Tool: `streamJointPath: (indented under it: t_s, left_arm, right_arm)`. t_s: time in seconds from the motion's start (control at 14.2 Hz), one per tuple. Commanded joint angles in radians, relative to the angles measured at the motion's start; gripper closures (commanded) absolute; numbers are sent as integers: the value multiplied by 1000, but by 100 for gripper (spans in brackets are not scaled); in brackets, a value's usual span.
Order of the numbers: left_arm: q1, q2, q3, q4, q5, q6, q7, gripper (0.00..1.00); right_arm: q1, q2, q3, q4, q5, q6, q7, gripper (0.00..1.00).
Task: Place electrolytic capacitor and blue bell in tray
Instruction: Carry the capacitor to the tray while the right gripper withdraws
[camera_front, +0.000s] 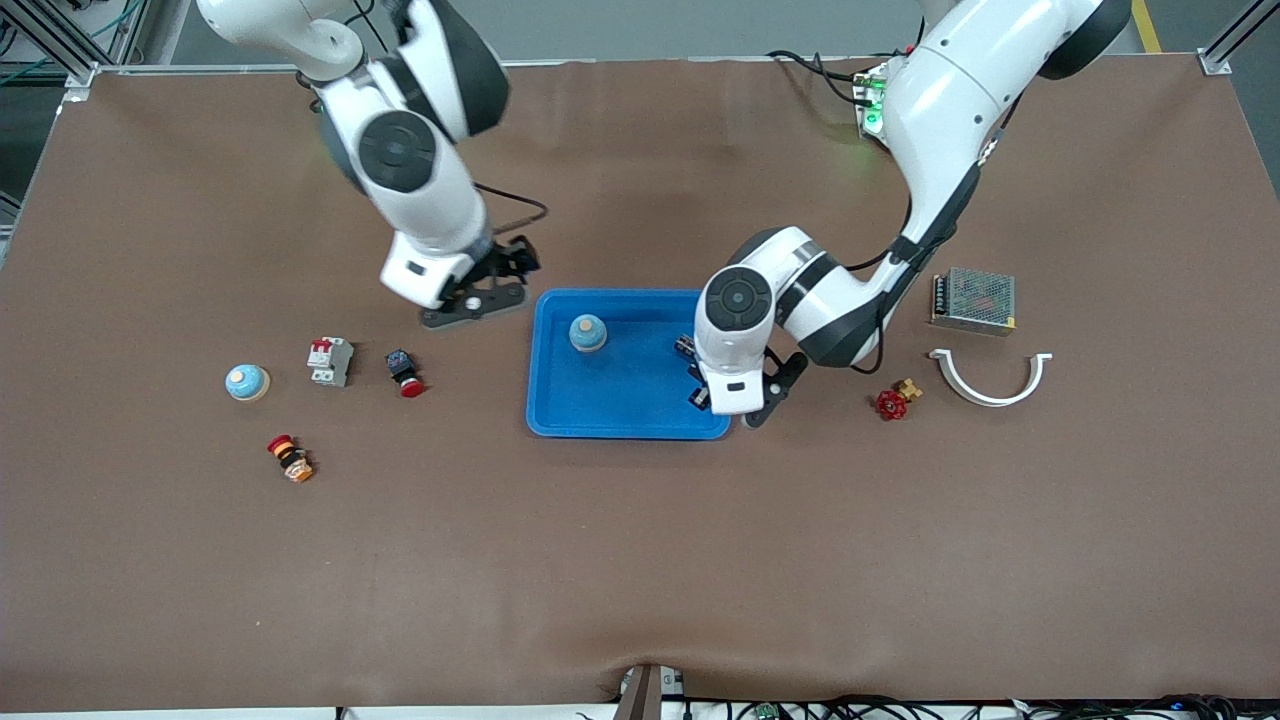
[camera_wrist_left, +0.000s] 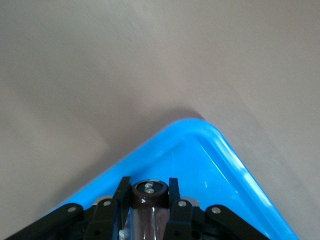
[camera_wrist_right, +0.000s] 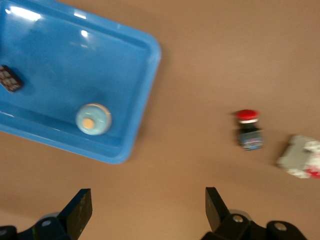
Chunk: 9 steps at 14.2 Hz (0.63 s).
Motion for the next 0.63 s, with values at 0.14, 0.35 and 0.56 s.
streamJointPath:
  t_s: [0.14, 0.35, 0.56]
  left_arm:
    - [-58, 85, 24, 56, -1, 70, -49, 100]
    - [-73, 100, 49, 56, -1, 72, -49, 100]
    - [-73, 108, 57, 56, 0, 86, -44, 82]
  right_arm:
    - [-195, -60, 11, -11, -74, -61, -339, 0]
    - [-331, -62, 11, -13, -95, -56, -641, 0]
    - [-446, -60, 11, -43, -121, 2, -901, 0]
